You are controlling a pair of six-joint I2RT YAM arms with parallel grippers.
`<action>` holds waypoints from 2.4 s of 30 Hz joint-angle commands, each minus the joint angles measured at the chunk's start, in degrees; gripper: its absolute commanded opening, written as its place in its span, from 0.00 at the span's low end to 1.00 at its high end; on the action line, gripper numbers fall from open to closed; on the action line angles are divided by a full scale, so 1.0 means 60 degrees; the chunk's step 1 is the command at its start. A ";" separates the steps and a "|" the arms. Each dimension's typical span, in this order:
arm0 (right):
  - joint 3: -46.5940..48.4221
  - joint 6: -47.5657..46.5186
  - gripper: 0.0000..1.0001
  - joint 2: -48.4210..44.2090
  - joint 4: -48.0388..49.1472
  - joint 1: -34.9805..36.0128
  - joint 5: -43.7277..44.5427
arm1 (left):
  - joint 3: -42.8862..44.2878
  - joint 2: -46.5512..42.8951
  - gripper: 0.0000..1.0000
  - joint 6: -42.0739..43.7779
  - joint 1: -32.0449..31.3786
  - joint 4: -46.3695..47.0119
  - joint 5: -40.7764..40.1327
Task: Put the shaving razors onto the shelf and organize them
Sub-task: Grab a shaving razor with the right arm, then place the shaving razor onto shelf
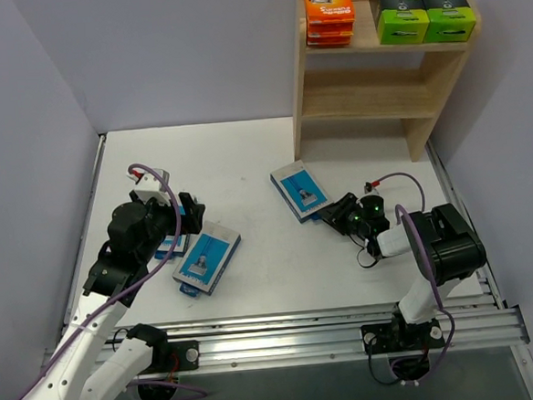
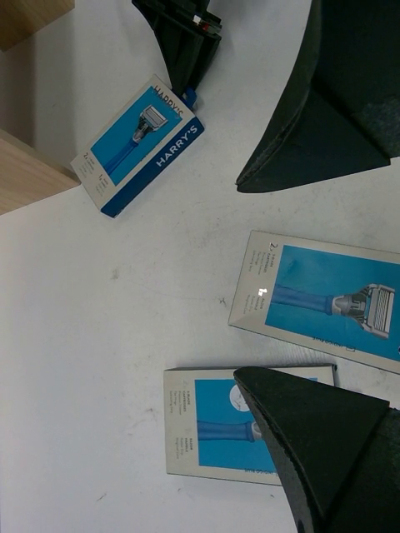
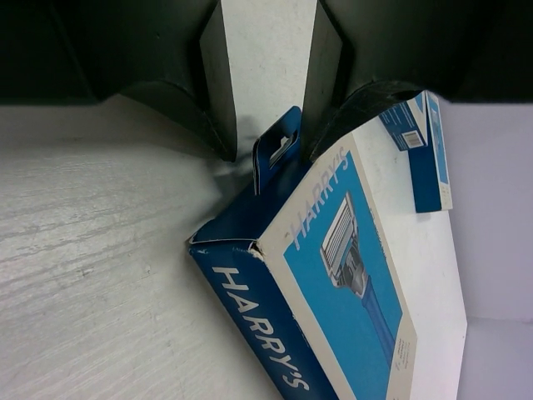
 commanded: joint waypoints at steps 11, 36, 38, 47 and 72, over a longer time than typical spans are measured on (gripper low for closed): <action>0.0299 0.0241 0.32 0.0617 0.1060 0.0051 -0.0177 | 0.0475 0.0045 0.94 0.0009 0.0084 0.0145 0.0406; 0.1090 0.0695 0.00 0.0619 0.1750 0.0066 -0.0236 | 0.0753 0.0309 0.94 0.0126 0.0084 -0.0163 0.0802; 0.1119 0.0667 0.00 0.0487 0.1648 0.0052 -0.0309 | 0.0753 0.0308 0.94 0.0126 0.0084 -0.0192 0.0802; 0.1339 -0.0270 0.00 -0.1329 -0.0445 -0.0095 -0.0354 | 0.0782 0.0308 0.94 0.0126 0.0084 -0.0192 0.0860; 0.3024 -0.0975 0.00 -0.5079 -0.4227 -0.1545 -0.1379 | 0.0797 0.0206 0.94 0.0023 0.0026 -0.0207 0.1139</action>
